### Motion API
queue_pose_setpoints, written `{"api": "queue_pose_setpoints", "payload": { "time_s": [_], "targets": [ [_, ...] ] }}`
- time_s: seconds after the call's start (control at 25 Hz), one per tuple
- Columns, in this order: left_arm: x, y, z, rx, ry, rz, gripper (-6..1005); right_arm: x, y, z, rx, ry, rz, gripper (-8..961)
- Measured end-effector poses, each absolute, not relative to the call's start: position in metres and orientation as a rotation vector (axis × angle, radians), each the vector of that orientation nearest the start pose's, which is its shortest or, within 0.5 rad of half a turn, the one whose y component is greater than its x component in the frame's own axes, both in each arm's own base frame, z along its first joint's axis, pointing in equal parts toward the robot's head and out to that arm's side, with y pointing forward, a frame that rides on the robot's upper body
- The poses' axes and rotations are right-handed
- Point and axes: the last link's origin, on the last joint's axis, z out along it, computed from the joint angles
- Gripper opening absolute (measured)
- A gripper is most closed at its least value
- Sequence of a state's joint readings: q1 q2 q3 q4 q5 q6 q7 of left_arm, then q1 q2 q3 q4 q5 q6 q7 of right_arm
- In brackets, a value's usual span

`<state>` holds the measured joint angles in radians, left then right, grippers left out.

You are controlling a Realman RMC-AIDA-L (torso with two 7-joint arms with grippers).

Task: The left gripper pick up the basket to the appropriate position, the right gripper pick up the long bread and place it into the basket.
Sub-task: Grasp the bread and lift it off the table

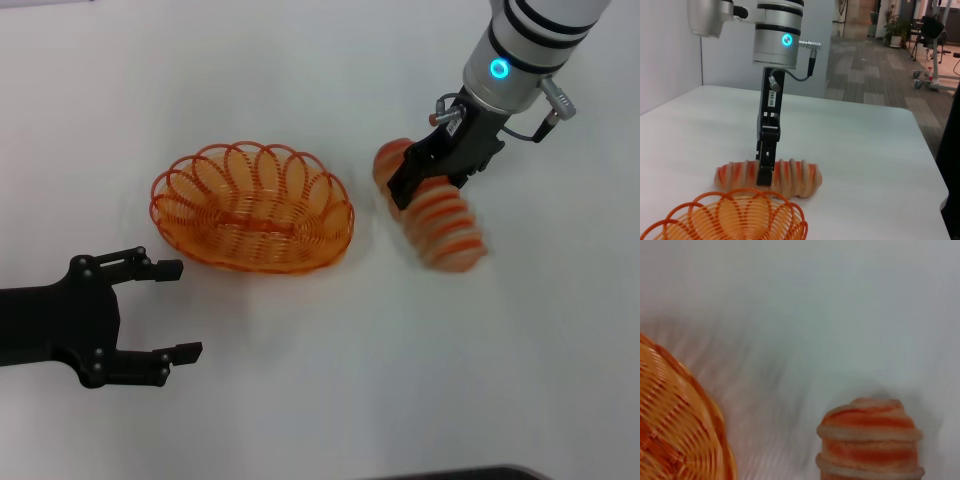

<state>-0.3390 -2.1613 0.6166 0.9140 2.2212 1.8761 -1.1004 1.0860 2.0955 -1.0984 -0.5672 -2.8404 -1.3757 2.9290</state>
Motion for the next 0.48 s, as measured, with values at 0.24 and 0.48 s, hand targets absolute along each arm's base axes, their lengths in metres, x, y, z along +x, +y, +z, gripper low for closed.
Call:
{"api": "queue_pose_setpoints", "payload": {
  "time_s": [0.24, 0.48],
  "targets": [
    [-0.2892, 0.2459, 0.0062, -2.937, -0.26, -0.57, 877, 0.1725, 0.4081, -0.0542, -2.266, 1.519, -0.601, 758],
    [-0.2898, 0.2458, 0.0057, -2.937, -0.262, -0.566, 878, 0.1691, 0.4115, -0.0493, -2.292, 1.49, -0.572, 652]
  ]
}}
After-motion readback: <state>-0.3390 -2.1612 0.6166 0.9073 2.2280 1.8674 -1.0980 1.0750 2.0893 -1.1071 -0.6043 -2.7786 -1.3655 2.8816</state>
